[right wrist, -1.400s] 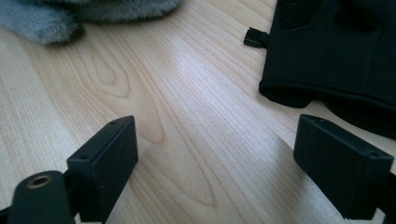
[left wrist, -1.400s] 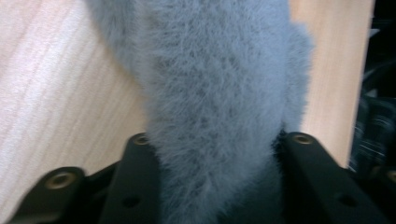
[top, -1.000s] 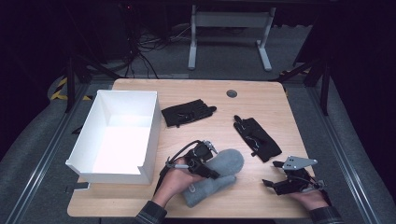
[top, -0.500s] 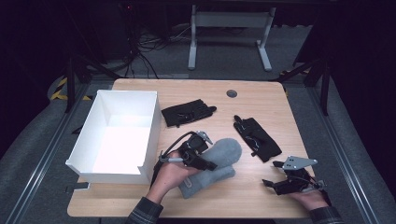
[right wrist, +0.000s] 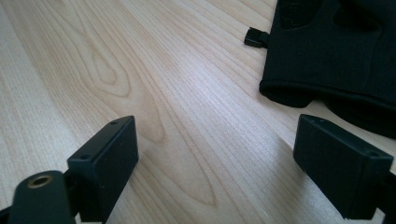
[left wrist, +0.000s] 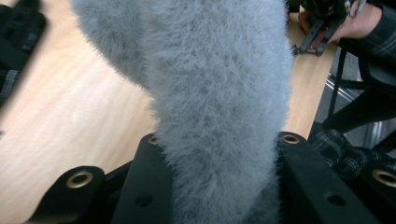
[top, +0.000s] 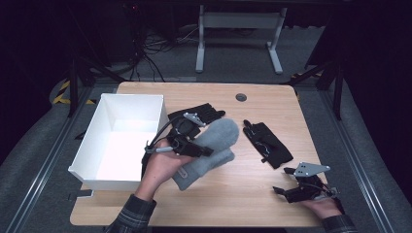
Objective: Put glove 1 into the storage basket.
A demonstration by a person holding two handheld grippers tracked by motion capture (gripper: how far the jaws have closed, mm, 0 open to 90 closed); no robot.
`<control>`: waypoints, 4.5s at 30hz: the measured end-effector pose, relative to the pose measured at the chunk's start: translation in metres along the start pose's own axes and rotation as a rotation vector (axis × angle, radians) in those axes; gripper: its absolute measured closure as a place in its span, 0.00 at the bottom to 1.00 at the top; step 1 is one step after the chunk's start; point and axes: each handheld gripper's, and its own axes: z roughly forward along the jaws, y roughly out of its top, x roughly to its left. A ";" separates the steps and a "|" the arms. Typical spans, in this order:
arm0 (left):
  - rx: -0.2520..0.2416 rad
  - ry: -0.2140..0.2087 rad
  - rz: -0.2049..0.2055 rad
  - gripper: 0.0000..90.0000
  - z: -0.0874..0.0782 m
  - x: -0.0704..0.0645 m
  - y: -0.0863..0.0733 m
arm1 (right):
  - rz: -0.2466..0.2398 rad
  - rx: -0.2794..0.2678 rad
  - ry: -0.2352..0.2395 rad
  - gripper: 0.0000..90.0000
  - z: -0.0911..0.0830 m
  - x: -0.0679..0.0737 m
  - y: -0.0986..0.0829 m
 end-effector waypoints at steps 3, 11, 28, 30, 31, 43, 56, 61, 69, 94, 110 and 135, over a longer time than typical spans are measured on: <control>-0.013 0.028 -0.009 0.80 -0.015 0.003 0.004 | 0.000 0.000 0.000 0.16 0.000 0.000 0.000; -0.045 0.072 -0.020 0.80 -0.049 0.010 0.012 | 0.000 0.000 0.000 0.16 0.000 0.000 0.000; -0.108 0.177 -0.102 0.80 -0.120 0.036 0.004 | 0.000 0.000 0.000 0.16 0.000 0.000 0.000; -0.113 0.189 -0.119 0.80 -0.126 0.040 -0.002 | 0.001 0.000 -0.001 0.16 0.000 0.000 0.000; -0.119 0.197 -0.133 0.80 -0.130 0.043 -0.006 | 0.001 0.000 -0.001 0.16 0.000 0.000 0.000; -0.154 0.281 -0.276 0.80 -0.157 0.077 -0.055 | 0.004 -0.001 -0.005 0.16 0.000 0.000 0.000; -0.095 0.310 -0.438 0.80 -0.117 0.120 -0.103 | 0.004 -0.001 -0.003 0.16 0.000 0.000 0.000; -0.052 0.304 -0.488 0.79 -0.092 0.136 -0.118 | 0.004 -0.001 -0.003 0.16 0.000 0.000 0.000; -0.008 0.291 -0.565 0.79 -0.060 0.158 -0.141 | 0.004 -0.001 -0.002 0.16 0.000 0.000 0.000; -0.061 0.428 -0.518 0.21 -0.073 0.162 -0.133 | 0.003 -0.001 -0.004 0.15 0.000 0.000 0.000; -0.173 0.369 -0.361 0.17 -0.108 0.116 -0.097 | 0.003 -0.001 -0.003 0.15 0.000 0.000 0.000; -0.181 0.200 -0.085 0.16 -0.033 0.006 -0.037 | 0.010 0.006 -0.013 0.12 0.001 0.002 0.000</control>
